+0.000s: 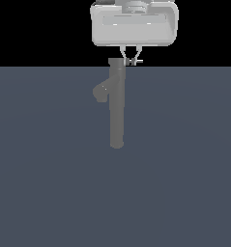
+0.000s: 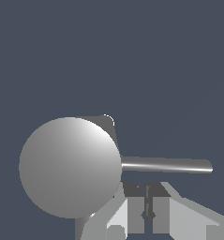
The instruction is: Turn on the faucet by rotating a designated handle.
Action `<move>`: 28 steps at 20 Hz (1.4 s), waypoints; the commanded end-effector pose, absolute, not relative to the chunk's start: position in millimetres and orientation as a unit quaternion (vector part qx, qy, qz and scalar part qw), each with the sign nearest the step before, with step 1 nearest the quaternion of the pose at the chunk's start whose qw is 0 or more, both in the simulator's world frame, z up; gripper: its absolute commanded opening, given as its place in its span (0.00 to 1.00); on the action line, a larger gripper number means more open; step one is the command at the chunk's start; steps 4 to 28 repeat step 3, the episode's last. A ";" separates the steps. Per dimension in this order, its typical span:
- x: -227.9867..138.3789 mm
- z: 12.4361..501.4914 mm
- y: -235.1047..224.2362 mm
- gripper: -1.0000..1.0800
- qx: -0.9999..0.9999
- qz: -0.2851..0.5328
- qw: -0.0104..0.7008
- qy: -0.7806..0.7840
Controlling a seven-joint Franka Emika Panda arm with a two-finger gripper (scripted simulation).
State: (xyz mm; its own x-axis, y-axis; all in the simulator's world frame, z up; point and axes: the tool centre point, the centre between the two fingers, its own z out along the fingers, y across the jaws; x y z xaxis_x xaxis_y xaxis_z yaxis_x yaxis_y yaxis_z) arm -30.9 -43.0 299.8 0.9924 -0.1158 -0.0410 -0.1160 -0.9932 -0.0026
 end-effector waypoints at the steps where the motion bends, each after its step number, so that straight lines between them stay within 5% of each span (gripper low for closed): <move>1: -5.3 300.6 -64.1 0.00 -0.997 0.001 0.000 0.073; 28: -2.4 300.7 -67.2 0.00 -0.997 0.000 0.000 0.075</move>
